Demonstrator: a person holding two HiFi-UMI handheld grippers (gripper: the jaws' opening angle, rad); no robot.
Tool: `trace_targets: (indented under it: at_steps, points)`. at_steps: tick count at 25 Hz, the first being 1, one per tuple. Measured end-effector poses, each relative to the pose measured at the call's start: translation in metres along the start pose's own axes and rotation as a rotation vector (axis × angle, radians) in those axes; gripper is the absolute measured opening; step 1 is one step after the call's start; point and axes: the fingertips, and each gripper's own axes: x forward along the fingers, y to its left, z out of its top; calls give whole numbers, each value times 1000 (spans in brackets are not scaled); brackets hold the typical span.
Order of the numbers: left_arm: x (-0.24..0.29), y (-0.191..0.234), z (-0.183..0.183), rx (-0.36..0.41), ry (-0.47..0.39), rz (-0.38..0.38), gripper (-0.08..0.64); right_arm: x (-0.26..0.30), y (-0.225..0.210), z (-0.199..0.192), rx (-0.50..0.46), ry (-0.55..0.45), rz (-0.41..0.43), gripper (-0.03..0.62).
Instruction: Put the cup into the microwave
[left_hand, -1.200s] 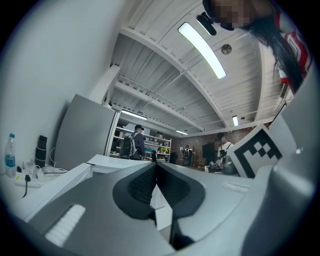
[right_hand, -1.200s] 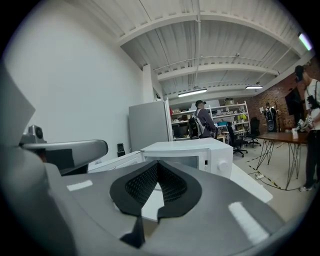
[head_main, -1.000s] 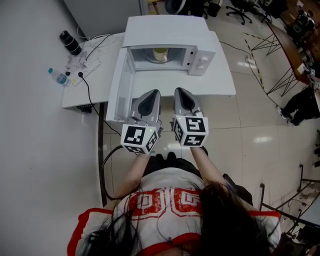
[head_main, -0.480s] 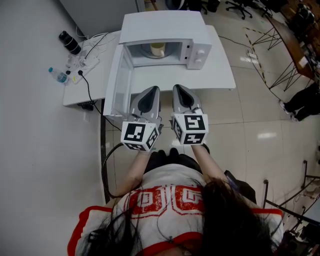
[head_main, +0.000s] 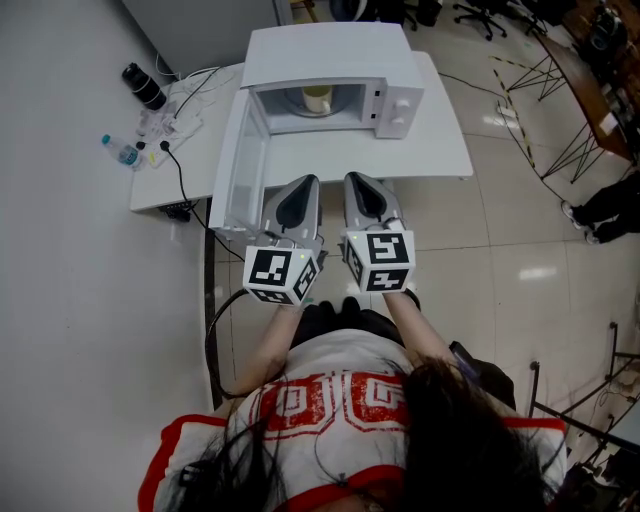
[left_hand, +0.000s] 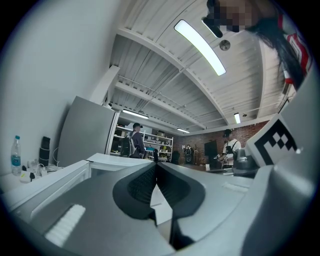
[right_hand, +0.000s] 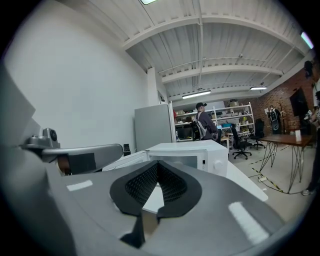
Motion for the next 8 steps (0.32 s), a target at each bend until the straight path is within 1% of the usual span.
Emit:
trace_targets:
  at_steps: [8]
  points:
    - [-2,0,0,0,0,4,-11,-2,-1,-1,-2,0,-6,2]
